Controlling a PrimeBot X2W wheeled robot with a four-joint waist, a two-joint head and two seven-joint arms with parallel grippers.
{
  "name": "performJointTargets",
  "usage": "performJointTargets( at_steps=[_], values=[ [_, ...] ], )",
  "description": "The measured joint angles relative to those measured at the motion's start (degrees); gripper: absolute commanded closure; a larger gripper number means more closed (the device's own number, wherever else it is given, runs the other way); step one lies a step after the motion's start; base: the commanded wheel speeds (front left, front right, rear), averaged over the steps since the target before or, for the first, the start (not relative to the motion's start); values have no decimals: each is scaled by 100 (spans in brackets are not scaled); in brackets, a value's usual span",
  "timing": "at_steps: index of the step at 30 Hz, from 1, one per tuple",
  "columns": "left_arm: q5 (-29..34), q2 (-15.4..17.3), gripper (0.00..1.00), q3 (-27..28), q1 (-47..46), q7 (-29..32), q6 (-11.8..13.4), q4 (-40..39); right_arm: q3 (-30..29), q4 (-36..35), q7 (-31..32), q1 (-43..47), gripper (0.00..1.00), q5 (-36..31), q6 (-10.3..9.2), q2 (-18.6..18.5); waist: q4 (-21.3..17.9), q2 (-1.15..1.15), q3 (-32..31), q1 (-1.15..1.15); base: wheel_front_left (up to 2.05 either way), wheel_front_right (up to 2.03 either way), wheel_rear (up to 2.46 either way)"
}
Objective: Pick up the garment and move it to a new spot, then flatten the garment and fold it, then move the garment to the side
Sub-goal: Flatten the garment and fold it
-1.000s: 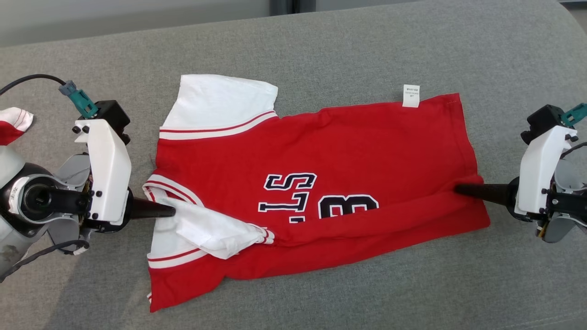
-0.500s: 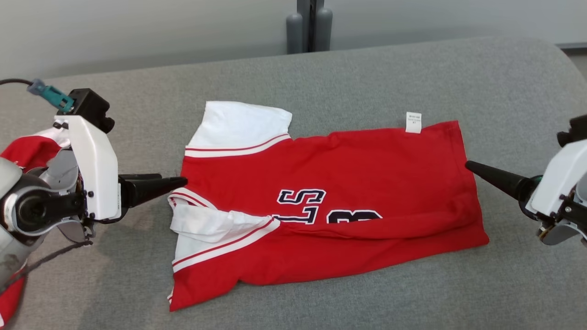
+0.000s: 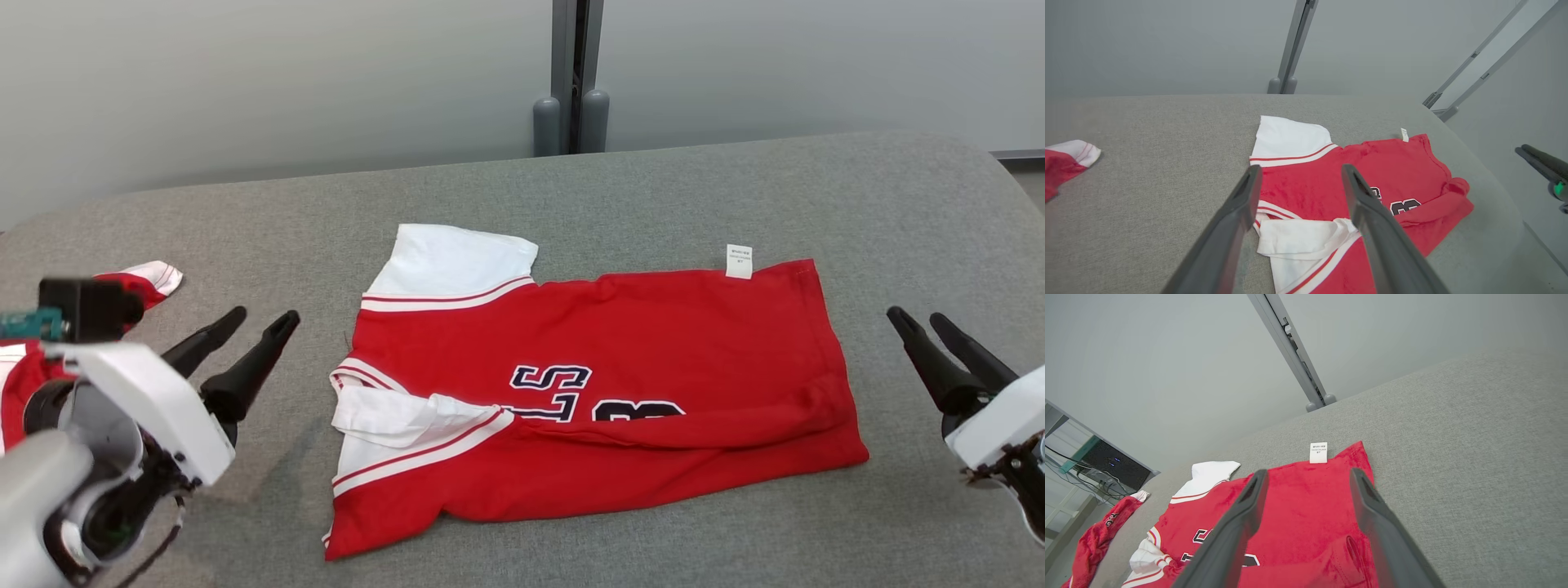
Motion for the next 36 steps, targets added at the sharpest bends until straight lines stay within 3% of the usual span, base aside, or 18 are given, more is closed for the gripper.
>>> performJointTargets(
  at_steps=[7,10,12,16,20,25,36],
  values=[
    [487,-198,0,154,983,-1593,914,-391,-814,315,-46,838,0,-794,0,490,-18,0,26,0,0,0,0],
    [712,-439,0,458,1456,-1769,1289,-446,-1038,334,-48,1328,0,-912,0,773,-36,0,14,0,0,0,0],
    [966,-717,0,940,1833,-1786,1468,-466,-1180,333,-47,1582,0,-970,0,902,-36,0,3,0,0,0,0],
    [1824,-1343,0,1850,2681,-1802,1634,-510,-1417,523,-48,1833,0,-1336,0,1067,-59,0,-22,0,0,0,0],
    [2546,-1794,0,2273,3311,-1802,1610,-267,-1538,758,-48,1867,0,-1696,0,1319,-94,0,-46,0,0,0,0],
    [2921,-2154,0,2270,3560,-1802,1332,227,-1540,1250,65,1725,0,-2001,0,1526,-66,0,-59,0,0,0,0],
    [2847,-2376,0,1848,3345,-1349,780,1022,-1661,1788,403,1343,0,-2230,0,1788,28,0,15,0,0,0,0]
  ],
)
